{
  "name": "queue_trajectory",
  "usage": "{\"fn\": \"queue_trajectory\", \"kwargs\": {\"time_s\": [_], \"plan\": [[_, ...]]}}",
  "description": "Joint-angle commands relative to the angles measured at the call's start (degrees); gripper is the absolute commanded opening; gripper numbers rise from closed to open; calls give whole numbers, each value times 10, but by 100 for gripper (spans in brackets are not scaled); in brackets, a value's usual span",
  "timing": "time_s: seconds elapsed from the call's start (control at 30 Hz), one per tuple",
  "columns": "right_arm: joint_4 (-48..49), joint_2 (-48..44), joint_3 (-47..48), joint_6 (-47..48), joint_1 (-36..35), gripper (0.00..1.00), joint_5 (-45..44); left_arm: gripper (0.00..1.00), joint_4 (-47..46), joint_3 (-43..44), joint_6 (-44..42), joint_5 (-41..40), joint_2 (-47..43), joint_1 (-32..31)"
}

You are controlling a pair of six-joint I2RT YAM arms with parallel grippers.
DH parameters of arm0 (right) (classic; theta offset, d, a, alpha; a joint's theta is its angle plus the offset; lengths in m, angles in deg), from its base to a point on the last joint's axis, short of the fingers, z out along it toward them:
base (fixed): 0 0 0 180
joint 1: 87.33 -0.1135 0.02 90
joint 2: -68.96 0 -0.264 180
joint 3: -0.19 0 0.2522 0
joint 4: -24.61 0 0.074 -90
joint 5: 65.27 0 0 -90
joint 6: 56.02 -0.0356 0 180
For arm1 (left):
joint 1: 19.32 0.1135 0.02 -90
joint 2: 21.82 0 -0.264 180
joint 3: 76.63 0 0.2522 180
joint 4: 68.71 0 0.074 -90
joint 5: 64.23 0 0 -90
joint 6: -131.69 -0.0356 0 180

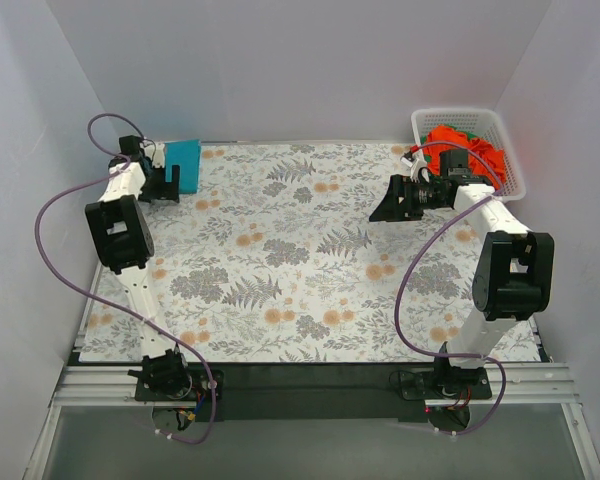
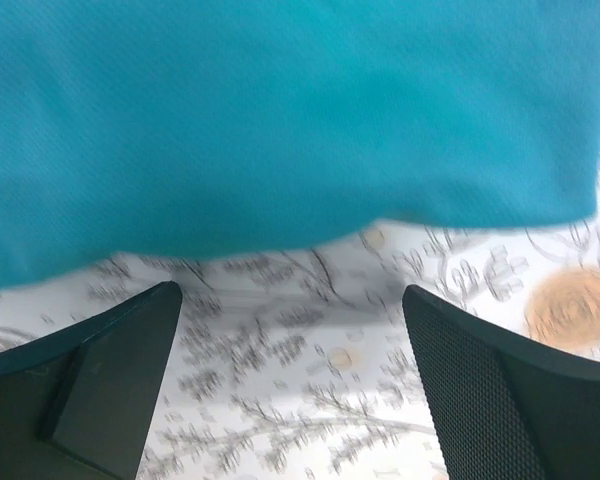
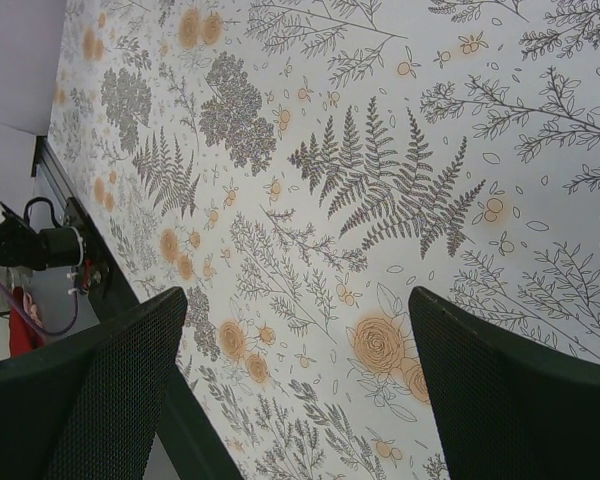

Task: Fold and stack the t-shirts
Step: Neatly place the folded tshirt to the corner, then reset both grippers

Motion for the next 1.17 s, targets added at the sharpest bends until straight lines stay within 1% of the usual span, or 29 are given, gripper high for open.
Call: {"fn": "queue_trajectory", "kwargs": {"time_s": [0.0, 0.07, 0.17, 0.2, 0.27, 0.3, 0.33, 0.4, 0.43, 0.47, 0.5, 0.57, 0.6, 0.67, 0.7, 0.73, 0.8, 0.83, 0.93, 1.0, 1.13], "plan": [[0, -15, 12, 2, 3, 98, 17, 94, 56, -16, -8, 21, -87, -6], [-2, -22, 20, 2, 5, 98, 17, 97, 77, -16, -10, 32, -134, -6], [-15, -35, 31, 6, 5, 98, 14, 98, 109, -15, -4, 46, -175, -12], [-19, -41, 40, 9, 16, 98, 12, 98, 127, -16, 5, 53, -202, -15], [-33, -46, 46, 18, 26, 98, 7, 98, 139, -31, 18, 80, -232, -19], [-38, -53, 47, 21, 33, 98, 3, 98, 144, -38, 29, 97, -260, -19], [-46, -57, 47, 32, 37, 98, -6, 98, 151, -48, 34, 137, -278, -19], [-59, -72, 46, 47, 45, 98, -21, 98, 148, -88, 45, 162, -311, -22], [-73, -78, 42, 65, 46, 98, -29, 98, 135, -103, 59, 172, -347, -25], [-79, -85, 38, 74, 48, 98, -49, 98, 126, -121, 66, 177, -364, -34], [-83, -101, 31, 83, 51, 98, -61, 98, 116, -166, 74, 178, -384, -40], [-89, -121, 4, 105, 53, 98, -92, 98, 89, -217, 93, 170, -435, -60], [-90, -139, -5, 113, 53, 98, -102, 98, 79, -268, 100, 169, -450, -67], [-96, -157, -39, 136, 53, 98, -132, 98, 47, -328, 113, 165, -498, -84], [-96, -175, -51, 143, 53, 98, -142, 98, 37, -355, 117, 154, -511, -93], [-96, -184, -66, 154, 53, 98, -149, 98, 21, -407, 120, 148, -524, -100], [-94, -214, -109, 162, 53, 98, -164, 98, 7, -452, 129, 142, -558, -114], [-93, -224, -123, 166, 53, 98, -165, 98, -5, -488, 132, 141, -567, -118], [-91, -253, -165, 167, 53, 98, -164, 98, -21, -540, 136, 141, -600, -124], [-90, -266, -185, 165, 53, 98, -163, 98, -26, -554, 141, 138, -620, -126], [-89, -276, -188, 159, 53, 98, -160, 98, -33, -561, 150, 126, -639, -127]]}}
